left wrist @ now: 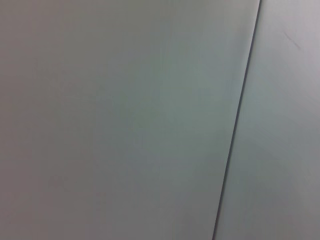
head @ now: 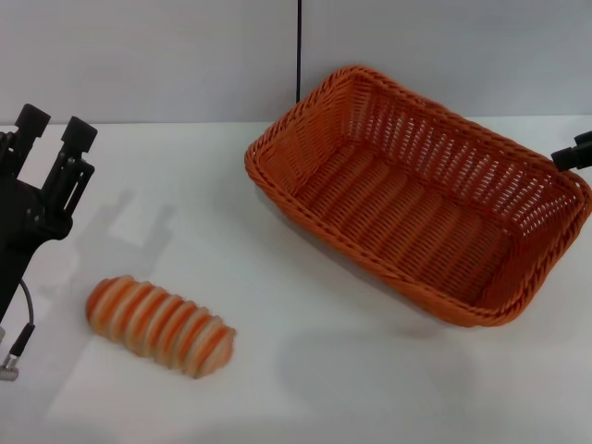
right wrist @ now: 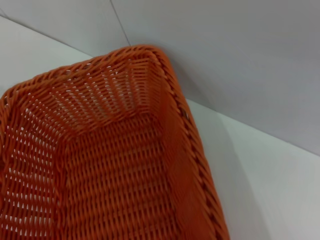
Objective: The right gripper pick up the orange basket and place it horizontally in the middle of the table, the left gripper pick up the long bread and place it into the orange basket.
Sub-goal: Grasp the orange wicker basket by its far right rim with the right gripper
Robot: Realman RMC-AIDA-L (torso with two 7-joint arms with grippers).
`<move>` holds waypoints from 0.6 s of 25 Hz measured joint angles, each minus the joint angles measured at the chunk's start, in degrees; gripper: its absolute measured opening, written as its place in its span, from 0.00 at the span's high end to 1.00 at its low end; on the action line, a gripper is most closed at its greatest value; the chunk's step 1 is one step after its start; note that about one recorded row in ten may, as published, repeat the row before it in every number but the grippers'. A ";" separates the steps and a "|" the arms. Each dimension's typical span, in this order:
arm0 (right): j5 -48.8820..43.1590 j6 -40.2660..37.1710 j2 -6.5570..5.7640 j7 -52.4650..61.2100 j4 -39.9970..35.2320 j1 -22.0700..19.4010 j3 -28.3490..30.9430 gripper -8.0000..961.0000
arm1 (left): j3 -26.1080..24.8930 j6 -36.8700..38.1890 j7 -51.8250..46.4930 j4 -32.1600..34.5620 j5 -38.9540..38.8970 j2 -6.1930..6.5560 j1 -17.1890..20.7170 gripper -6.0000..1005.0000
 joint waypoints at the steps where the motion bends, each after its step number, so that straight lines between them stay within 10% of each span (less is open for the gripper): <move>1: 0.00 -0.24 0.13 -0.12 0.28 0.02 -0.04 0.42 | 0.00 -0.06 0.00 0.00 0.00 0.00 -0.01 0.34; 8: 0.04 -2.72 1.84 -1.21 2.11 -0.22 0.01 0.42 | -0.02 -0.69 0.00 0.00 0.00 0.00 -0.20 0.34; 15: 0.04 -5.21 2.46 -2.15 5.25 -0.24 -0.26 0.64 | -0.14 -0.92 0.00 0.00 0.00 0.00 -0.35 0.34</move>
